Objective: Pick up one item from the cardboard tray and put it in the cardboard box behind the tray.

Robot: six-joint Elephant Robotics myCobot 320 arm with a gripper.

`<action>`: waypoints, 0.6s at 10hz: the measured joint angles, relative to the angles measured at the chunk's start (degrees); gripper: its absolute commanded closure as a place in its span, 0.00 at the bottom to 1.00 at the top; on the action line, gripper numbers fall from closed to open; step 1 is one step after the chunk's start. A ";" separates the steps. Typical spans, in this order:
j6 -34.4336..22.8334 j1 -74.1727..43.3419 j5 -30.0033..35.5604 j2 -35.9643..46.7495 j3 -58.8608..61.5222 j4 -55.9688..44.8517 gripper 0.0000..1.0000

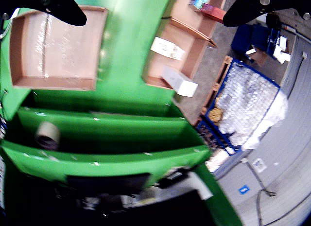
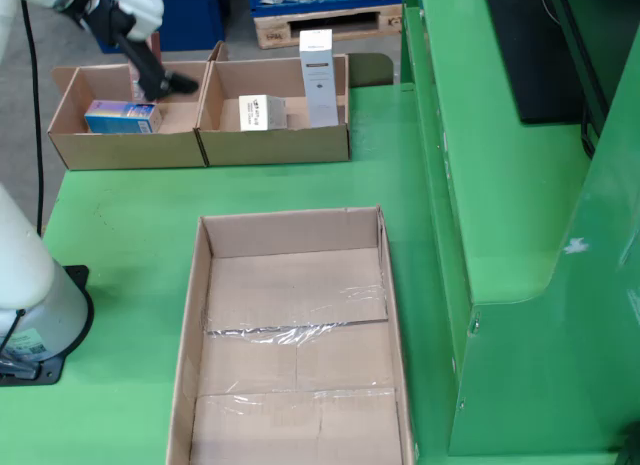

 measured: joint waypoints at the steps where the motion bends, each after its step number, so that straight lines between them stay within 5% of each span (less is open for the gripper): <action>1: 0.18 -3.08 0.00 3.16 -3.07 -3.16 0.00; 6: 13.10 -11.60 -12.04 16.95 -12.30 -8.52 0.00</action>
